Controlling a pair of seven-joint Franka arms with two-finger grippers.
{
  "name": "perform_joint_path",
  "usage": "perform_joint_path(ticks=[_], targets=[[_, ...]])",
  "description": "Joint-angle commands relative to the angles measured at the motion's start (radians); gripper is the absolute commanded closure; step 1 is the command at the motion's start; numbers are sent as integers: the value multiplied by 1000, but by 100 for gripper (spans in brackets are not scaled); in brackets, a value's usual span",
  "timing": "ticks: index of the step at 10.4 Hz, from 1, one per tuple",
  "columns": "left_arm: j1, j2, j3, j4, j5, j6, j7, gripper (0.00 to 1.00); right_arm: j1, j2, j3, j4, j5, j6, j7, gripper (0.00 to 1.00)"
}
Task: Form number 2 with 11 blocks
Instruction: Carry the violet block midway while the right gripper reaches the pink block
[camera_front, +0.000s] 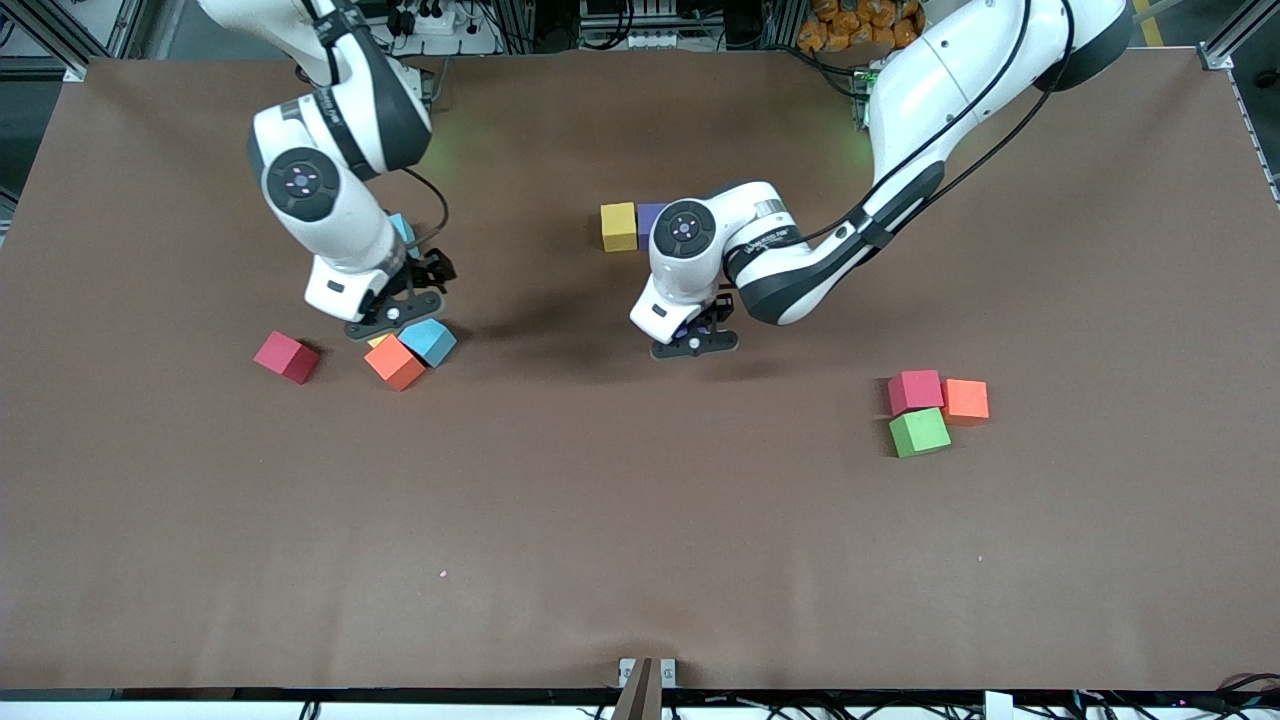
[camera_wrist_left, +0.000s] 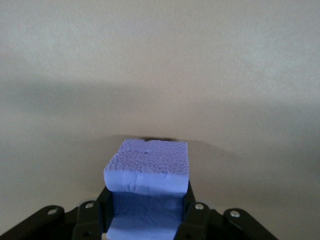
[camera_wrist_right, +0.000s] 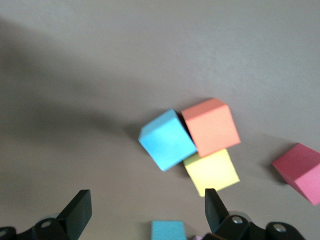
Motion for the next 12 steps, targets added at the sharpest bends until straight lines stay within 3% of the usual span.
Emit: perform_joint_path(ticks=[1, 3, 7, 10, 12], targets=[[-12, 0, 11, -15, 29, 1, -32, 49, -144, -41, 16, -52, -12, 50, -232, 0], [-12, -3, 11, -36, 31, 1, -28, 49, -239, -9, 16, -71, -23, 135, -398, 0], [-10, -17, 8, -66, 31, 1, -30, 49, -431, 165, 19, -68, -69, 320, -786, 0], [-9, -20, 5, -82, 31, 1, -32, 49, -466, 236, 18, -56, -92, 428, -990, 0], [-9, -26, 4, -96, 31, 1, -35, 49, -489, 258, 18, -58, -109, 434, -991, 0]])
